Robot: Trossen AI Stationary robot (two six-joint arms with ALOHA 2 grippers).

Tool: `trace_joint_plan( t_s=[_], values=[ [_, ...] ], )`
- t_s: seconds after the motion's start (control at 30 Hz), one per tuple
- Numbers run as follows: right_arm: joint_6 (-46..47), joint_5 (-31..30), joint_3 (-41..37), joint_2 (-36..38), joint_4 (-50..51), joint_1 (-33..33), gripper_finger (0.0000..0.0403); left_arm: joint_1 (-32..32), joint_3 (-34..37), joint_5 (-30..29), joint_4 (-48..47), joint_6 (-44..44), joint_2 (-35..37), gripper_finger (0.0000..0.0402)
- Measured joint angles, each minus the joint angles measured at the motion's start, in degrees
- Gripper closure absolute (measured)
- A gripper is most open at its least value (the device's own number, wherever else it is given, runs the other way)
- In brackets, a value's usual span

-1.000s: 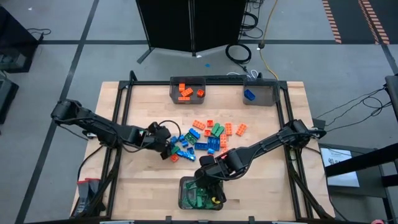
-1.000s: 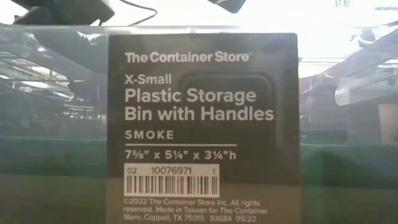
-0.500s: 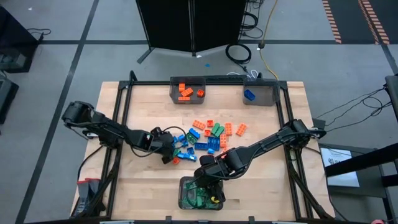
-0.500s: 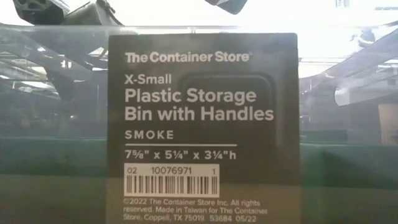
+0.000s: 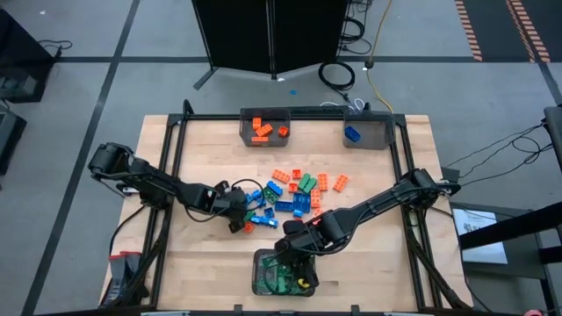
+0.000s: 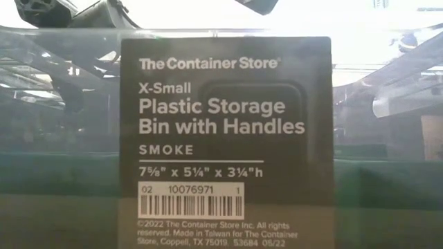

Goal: Sort blocks
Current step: Put the blue game piece into the top right black bin

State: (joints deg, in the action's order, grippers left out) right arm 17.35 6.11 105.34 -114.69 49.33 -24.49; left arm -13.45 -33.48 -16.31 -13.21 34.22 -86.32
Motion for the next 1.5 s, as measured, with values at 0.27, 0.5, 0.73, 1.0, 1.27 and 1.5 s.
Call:
trace_joint_plan(
  t_s=[0.27,0.5,0.73,1.0,1.27,1.5],
  values=[
    [-1.82,-4.06,0.0,5.69,3.74,0.98,0.0204,-0.06,-3.9,1.62,-2.72,-0.12,3.32,0.0279],
    [-3.88,-15.27,0.02,14.74,4.0,2.14,0.0217,-0.04,-9.33,-0.89,-8.54,-0.15,11.05,0.0279],
    [-14.7,-24.3,0.04,21.26,-5.68,2.16,0.0218,-0.04,-15.58,-5.23,-4.03,-0.58,20.45,0.0279],
    [-37.09,-38.35,0.09,22.71,-23.72,2.17,0.0218,-0.04,-18.15,-4.78,28.69,-7.99,28.08,0.0279],
    [-54.43,-40.56,0.09,22.71,-34.64,4.08,0.0218,-0.04,-18.05,-2.24,38.72,-7.58,29.1,0.0279],
    [-55.0,-37.22,0.09,20.9,-34.99,7.77,0.0217,-0.06,-18.04,-1.9,42.9,-7.65,27.41,0.0279]
  ],
)
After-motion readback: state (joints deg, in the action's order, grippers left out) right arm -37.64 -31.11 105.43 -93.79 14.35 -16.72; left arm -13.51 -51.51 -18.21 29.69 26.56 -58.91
